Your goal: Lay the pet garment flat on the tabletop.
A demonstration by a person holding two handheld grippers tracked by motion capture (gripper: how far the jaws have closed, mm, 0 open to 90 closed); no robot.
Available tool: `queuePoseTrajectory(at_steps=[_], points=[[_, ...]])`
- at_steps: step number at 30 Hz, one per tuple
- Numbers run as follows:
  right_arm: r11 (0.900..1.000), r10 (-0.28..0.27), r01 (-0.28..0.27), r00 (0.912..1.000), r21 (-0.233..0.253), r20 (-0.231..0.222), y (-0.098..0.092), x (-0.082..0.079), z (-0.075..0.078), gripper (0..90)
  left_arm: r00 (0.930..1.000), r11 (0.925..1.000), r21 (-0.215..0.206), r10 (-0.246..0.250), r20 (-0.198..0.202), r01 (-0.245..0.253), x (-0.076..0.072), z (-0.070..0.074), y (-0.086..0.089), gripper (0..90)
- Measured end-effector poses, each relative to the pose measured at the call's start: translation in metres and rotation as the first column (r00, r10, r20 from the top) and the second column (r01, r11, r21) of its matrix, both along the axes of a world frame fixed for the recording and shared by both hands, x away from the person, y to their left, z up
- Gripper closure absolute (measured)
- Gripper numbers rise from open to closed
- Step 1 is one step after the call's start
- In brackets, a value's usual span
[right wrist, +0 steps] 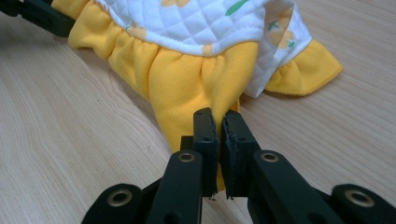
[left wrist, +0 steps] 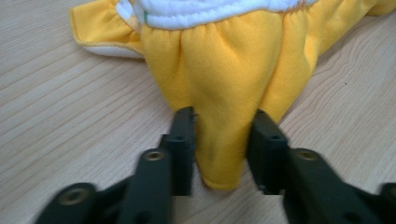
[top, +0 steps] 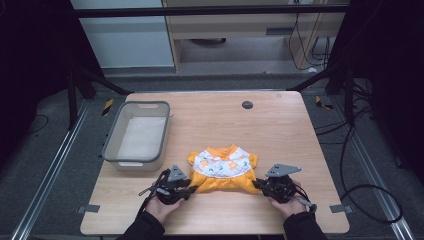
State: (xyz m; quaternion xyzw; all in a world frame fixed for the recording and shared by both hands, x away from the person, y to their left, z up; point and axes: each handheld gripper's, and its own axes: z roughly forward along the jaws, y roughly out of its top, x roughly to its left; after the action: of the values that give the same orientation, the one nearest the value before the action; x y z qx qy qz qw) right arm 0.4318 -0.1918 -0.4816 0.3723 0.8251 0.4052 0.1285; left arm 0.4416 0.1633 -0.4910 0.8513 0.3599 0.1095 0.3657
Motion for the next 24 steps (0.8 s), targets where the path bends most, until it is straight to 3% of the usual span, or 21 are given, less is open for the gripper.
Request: queuePoseTrajectory(at_steps=[3,6,10,12,14,17,20,22,24], points=[[1.000,-0.001,0.001,1.0000,0.010,0.000,-0.001,-0.001,0.003,85.6,0.9998,0.9993,-0.037,0.000,-0.017,0.000,0.000,0.006,0.004,84.6],[0.999,0.002,-0.003,0.9999,0.037,0.015,-0.003,-0.005,0.011,85.6,0.9997,0.9968,-0.080,-0.008,-0.022,0.006,-0.004,0.018,0.009,85.7],[0.995,0.021,-0.023,0.9994,0.094,0.028,-0.007,-0.017,0.026,85.6,0.9990,0.9900,-0.137,-0.036,-0.028,0.031,-0.021,0.038,0.021,85.7],[0.993,0.033,-0.035,0.9992,0.116,0.022,-0.009,-0.027,0.032,85.4,0.9973,0.9870,-0.157,-0.045,-0.058,0.036,-0.031,0.042,0.026,85.4],[0.990,0.051,-0.053,0.9986,0.130,0.016,-0.009,-0.037,0.033,85.2,0.9962,0.9900,-0.133,-0.056,-0.066,0.047,-0.041,0.041,0.026,84.8],[0.992,0.063,-0.059,0.9976,0.115,-0.028,-0.009,-0.047,0.025,84.9,0.9940,0.9944,-0.089,-0.065,-0.087,0.057,-0.049,0.028,0.022,80.1],[0.998,0.035,-0.032,0.9970,0.045,-0.069,-0.006,-0.047,0.011,79.4,0.9931,0.9975,-0.028,-0.067,-0.096,0.065,-0.044,0.012,0.015,69.2],[1.000,0.030,-0.030,0.9963,-0.005,-0.080,-0.004,-0.043,-0.001,76.1,0.9946,0.9991,0.015,-0.037,-0.097,0.039,-0.039,0.004,0.013,57.5],[0.999,0.028,-0.031,0.9952,-0.036,-0.094,-0.002,-0.040,-0.007,73.7,0.9959,0.9998,0.005,-0.018,-0.089,0.019,-0.038,0.002,0.015,48.0]])
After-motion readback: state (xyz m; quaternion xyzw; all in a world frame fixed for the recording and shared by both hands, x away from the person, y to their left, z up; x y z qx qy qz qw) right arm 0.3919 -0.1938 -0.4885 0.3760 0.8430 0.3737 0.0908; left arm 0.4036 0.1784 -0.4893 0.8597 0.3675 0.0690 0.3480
